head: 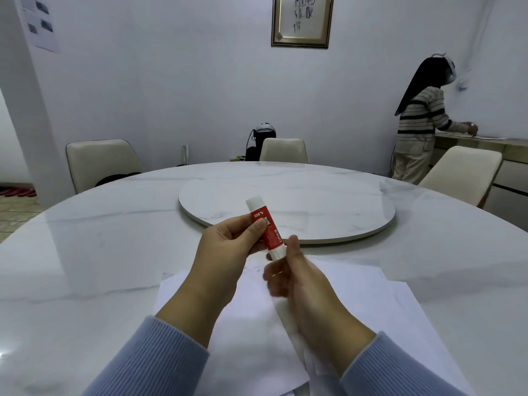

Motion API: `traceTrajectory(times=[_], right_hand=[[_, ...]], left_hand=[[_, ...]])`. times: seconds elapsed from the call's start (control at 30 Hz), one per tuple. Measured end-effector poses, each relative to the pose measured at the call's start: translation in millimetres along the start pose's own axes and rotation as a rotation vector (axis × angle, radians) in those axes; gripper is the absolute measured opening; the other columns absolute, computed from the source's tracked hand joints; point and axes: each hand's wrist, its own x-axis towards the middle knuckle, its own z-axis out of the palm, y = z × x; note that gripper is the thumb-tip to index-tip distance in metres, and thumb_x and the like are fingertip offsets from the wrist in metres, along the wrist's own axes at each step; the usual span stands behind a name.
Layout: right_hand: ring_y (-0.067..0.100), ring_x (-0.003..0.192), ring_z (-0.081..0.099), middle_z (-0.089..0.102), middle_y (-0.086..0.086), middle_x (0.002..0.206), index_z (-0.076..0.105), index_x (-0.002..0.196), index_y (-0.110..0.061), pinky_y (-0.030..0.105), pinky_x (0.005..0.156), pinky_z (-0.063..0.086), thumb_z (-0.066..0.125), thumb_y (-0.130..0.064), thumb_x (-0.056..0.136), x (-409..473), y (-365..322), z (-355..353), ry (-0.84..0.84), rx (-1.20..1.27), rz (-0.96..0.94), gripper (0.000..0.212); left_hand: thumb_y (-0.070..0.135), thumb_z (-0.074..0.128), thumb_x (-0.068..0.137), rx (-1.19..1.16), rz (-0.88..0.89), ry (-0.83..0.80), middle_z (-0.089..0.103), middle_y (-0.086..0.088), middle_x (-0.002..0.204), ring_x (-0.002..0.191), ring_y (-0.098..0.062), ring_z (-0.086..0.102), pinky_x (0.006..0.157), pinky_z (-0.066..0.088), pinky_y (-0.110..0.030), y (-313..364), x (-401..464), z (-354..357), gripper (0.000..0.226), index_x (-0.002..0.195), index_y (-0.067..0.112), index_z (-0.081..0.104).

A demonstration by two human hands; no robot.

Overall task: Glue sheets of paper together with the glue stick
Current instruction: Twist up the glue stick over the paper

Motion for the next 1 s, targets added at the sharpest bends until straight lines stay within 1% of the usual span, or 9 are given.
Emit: traceTrajectory(times=[0.1,0.17,0.23,0.37,0.47,0.57,0.63,0.8,1.0], right_hand=[[0.006,0.057,0.047,0.053,-0.012,0.058,0.062,0.082,-0.019,0.011,0.054,0.042,0.059,-0.063,0.066,1.5,-1.1,-5.3,0.114,-0.208,-0.167,0.047],[0.005,0.055,0.046,0.052,-0.010,0.057,0.063,0.079,-0.017,0.013,0.054,0.042,0.057,-0.057,0.076,0.9,-0.4,-3.8,0.098,-0.182,-0.140,0.040],[0.008,0.053,0.047,0.056,-0.005,0.059,0.065,0.081,-0.013,0.019,0.056,0.041,0.052,-0.045,0.088,0.3,-1.6,0.6,0.036,0.038,-0.058,0.036],[0.014,0.048,0.042,0.051,0.003,0.054,0.060,0.076,-0.006,0.026,0.056,0.035,0.050,-0.042,0.085,-0.5,-7.6,-2.3,-0.215,0.431,0.219,0.038],[0.015,0.051,0.048,0.057,0.005,0.058,0.066,0.084,-0.005,0.026,0.056,0.039,0.048,-0.052,0.084,2.2,-4.2,-7.6,-0.103,0.250,0.134,0.050],[0.012,0.055,0.049,0.059,-0.001,0.060,0.067,0.083,-0.011,0.021,0.056,0.044,0.061,-0.055,0.069,2.7,-2.5,-7.5,0.020,0.015,-0.067,0.046],[0.010,0.055,0.051,0.058,-0.004,0.058,0.069,0.080,-0.012,0.018,0.055,0.045,0.059,-0.054,0.071,2.2,-1.6,-5.2,0.015,-0.061,-0.106,0.044],[0.017,0.048,0.046,0.052,0.005,0.054,0.064,0.072,-0.005,0.028,0.055,0.043,0.044,-0.046,0.091,-0.7,-9.9,-2.0,-0.241,0.449,0.227,0.049],[0.014,0.049,0.054,0.065,0.008,0.064,0.066,0.097,-0.002,0.027,0.053,0.050,0.063,-0.047,0.070,5.8,-4.2,-1.6,0.006,0.353,0.110,0.053]], left_hand=[[0.018,0.068,0.071,0.005,0.004,0.007,0.077,-0.007,0.080,0.075,-0.020,0.073,0.067,0.058,-0.023,0.6,0.0,-1.0,0.014,0.083,0.014,0.074],[0.021,0.069,0.066,0.015,0.009,-0.008,0.076,-0.007,0.079,0.074,-0.020,0.073,0.068,0.058,-0.023,1.3,-0.4,-0.9,0.019,0.083,0.014,0.074],[0.022,0.068,0.065,0.007,0.006,-0.039,0.076,-0.007,0.079,0.073,-0.019,0.072,0.067,0.057,-0.022,2.8,-1.0,-1.1,0.022,0.083,0.012,0.075],[0.022,0.068,0.066,0.000,0.000,-0.065,0.076,-0.008,0.082,0.075,-0.019,0.072,0.066,0.056,-0.022,4.6,-1.8,-1.8,0.022,0.083,0.012,0.075],[0.022,0.067,0.065,0.021,0.006,-0.039,0.077,-0.006,0.080,0.074,-0.019,0.073,0.066,0.057,-0.021,3.1,-1.8,-0.2,0.024,0.086,0.011,0.073],[0.022,0.067,0.066,0.024,0.007,-0.013,0.077,-0.005,0.078,0.072,-0.018,0.073,0.066,0.057,-0.021,1.7,-1.1,-0.4,0.022,0.084,0.013,0.073],[0.023,0.067,0.066,0.025,0.010,-0.020,0.076,-0.006,0.077,0.072,-0.018,0.072,0.066,0.057,-0.022,1.8,-0.9,-1.1,0.021,0.083,0.013,0.074],[0.023,0.067,0.066,-0.020,0.016,-0.065,0.076,-0.009,0.081,0.075,-0.019,0.072,0.067,0.057,-0.022,2.5,-0.9,-1.2,0.021,0.081,0.011,0.076],[0.013,0.068,0.079,0.137,0.088,0.038,0.077,0.000,0.080,0.077,-0.012,0.073,0.068,0.054,-0.013,-4.4,1.6,-1.3,0.009,0.086,0.016,0.073]])
